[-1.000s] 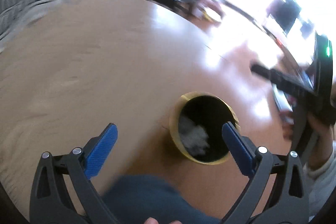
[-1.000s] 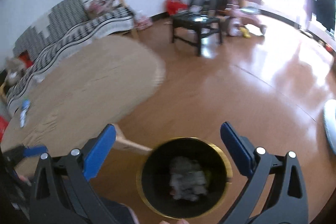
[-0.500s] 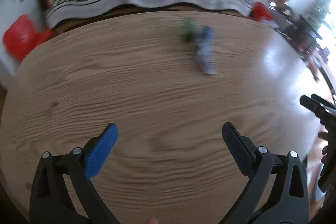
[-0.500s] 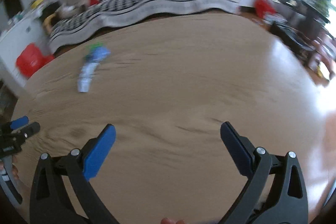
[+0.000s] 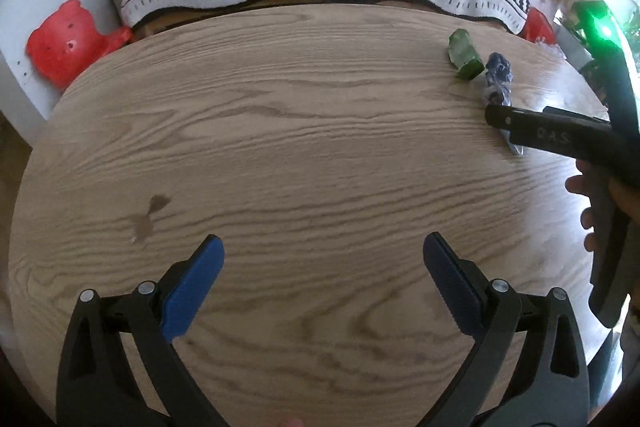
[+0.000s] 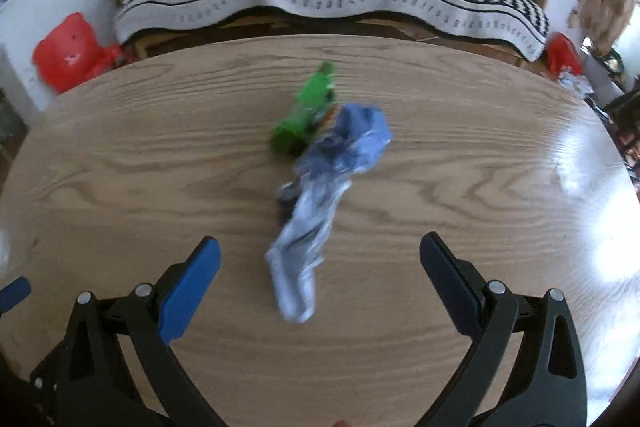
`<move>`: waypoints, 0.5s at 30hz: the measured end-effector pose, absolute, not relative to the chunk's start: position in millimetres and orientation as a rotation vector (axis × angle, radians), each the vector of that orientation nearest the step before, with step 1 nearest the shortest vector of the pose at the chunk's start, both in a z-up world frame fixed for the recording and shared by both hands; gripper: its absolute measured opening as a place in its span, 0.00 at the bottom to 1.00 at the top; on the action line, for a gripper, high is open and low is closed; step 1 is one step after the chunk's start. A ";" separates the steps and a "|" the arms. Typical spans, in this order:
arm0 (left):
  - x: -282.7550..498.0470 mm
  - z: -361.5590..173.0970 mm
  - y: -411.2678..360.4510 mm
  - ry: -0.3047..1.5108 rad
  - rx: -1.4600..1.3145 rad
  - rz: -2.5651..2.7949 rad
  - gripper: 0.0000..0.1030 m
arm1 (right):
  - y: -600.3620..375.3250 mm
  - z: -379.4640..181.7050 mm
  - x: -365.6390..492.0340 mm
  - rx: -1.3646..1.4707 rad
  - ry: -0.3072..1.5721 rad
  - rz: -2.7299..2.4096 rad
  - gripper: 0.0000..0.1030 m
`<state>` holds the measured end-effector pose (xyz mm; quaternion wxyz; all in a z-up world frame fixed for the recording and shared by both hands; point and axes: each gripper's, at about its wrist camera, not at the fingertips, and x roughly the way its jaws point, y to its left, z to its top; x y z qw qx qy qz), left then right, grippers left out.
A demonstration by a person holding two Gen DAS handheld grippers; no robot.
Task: Collect trash
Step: 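Return both grippers to the table toward the green toy car and blue foil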
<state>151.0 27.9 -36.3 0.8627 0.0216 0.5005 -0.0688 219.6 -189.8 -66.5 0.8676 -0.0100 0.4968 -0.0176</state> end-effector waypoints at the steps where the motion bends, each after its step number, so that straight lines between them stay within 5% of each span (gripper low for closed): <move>1: 154.7 -37.5 24.8 1.050 0.046 -0.150 0.94 | -194.8 -69.3 220.7 -0.018 1.045 -0.039 0.93; 15: 207.6 -56.3 -33.1 1.068 0.112 -0.234 0.94 | -267.4 -78.3 263.4 0.014 1.045 -0.077 0.95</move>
